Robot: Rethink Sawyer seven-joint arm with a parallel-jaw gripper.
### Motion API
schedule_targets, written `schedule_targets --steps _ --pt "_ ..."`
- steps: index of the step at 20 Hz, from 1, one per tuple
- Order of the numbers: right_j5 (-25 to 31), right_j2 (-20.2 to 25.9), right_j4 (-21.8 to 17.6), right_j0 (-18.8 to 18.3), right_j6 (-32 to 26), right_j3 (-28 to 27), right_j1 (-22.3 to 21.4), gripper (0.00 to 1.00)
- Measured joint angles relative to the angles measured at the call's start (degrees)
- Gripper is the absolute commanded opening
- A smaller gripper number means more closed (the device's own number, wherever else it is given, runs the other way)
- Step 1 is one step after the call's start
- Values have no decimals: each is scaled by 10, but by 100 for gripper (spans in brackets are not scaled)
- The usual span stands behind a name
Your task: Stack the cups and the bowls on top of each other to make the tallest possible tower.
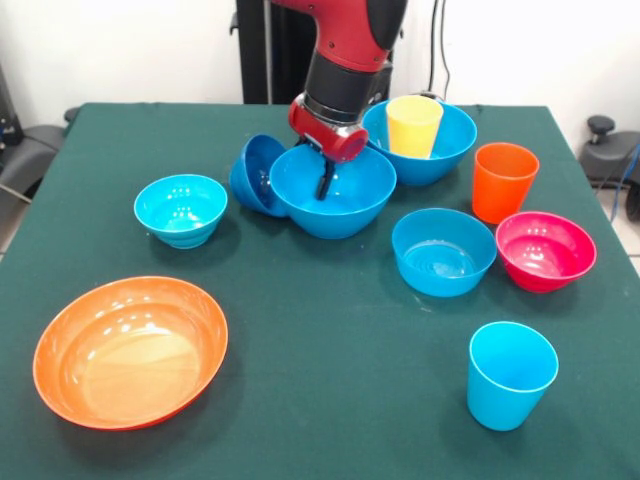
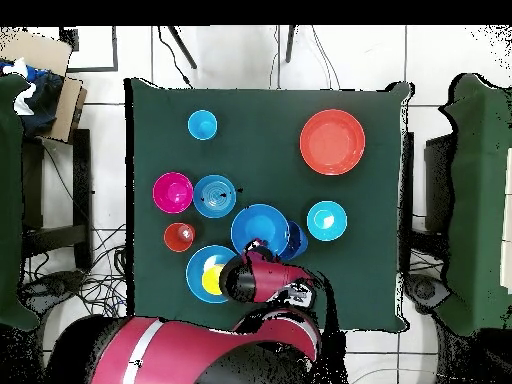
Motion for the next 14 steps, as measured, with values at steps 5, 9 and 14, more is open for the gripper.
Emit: schedule_targets --steps 5,9,14 --pt "0 0 0 0 0 0 0 100" --pt "0 -1 0 0 0 -2 1 100" --pt "0 -3 0 0 0 -2 -1 0"
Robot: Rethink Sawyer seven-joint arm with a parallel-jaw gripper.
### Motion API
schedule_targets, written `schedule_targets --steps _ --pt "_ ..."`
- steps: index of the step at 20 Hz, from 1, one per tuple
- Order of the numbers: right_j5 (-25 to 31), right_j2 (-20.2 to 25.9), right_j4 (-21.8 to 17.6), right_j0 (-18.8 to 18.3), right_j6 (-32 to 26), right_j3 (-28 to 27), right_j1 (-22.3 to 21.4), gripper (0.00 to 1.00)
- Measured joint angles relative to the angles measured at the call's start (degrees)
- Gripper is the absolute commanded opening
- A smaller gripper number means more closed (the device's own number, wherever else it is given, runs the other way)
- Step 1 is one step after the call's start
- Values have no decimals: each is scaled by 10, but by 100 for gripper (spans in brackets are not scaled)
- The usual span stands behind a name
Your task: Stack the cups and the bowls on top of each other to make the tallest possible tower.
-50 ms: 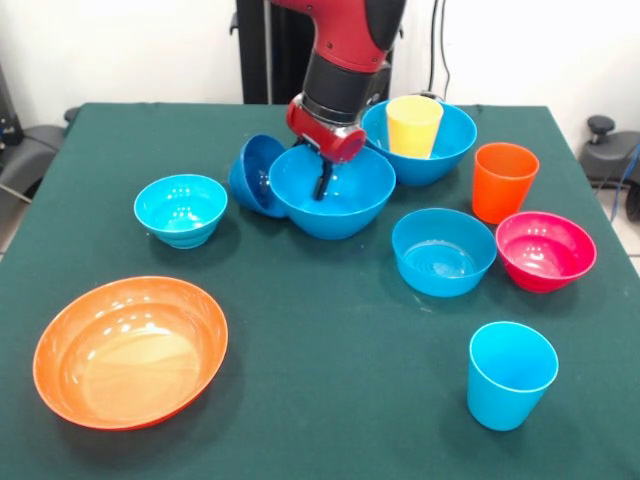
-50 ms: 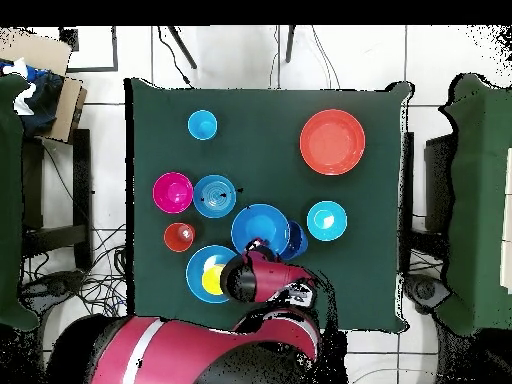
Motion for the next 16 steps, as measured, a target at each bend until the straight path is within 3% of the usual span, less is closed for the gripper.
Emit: schedule_targets --steps 16 --pt "0 -6 0 1 0 -2 -11 0"
